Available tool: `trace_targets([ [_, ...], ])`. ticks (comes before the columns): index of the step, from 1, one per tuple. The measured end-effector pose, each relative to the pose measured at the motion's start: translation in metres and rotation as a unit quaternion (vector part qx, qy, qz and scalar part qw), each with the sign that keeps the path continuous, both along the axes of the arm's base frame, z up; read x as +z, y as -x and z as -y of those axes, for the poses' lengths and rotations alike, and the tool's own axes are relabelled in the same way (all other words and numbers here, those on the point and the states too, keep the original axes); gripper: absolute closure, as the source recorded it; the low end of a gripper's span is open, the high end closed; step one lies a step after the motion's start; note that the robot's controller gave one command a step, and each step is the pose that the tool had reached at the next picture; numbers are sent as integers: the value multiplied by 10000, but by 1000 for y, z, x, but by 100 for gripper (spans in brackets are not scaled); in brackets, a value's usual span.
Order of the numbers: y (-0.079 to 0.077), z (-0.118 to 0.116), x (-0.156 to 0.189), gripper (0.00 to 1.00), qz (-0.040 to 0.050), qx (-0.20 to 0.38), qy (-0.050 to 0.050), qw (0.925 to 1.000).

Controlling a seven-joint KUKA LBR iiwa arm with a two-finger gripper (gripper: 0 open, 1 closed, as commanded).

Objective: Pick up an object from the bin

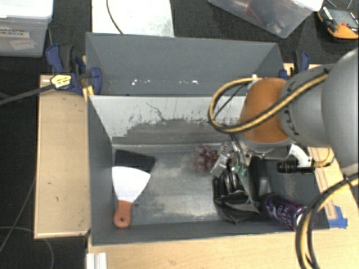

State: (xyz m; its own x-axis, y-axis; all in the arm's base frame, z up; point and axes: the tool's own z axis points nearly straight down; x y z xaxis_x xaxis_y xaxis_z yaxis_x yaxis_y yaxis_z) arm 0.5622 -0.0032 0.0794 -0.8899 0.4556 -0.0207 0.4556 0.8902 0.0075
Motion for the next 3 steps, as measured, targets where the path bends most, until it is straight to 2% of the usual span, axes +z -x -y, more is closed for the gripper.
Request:
trace_targets([
  [1, 2, 0, 11, 100, -31, 4, -2, 10000],
  [3, 0, 0, 61, 100, 0, 16, -1, 10000],
])
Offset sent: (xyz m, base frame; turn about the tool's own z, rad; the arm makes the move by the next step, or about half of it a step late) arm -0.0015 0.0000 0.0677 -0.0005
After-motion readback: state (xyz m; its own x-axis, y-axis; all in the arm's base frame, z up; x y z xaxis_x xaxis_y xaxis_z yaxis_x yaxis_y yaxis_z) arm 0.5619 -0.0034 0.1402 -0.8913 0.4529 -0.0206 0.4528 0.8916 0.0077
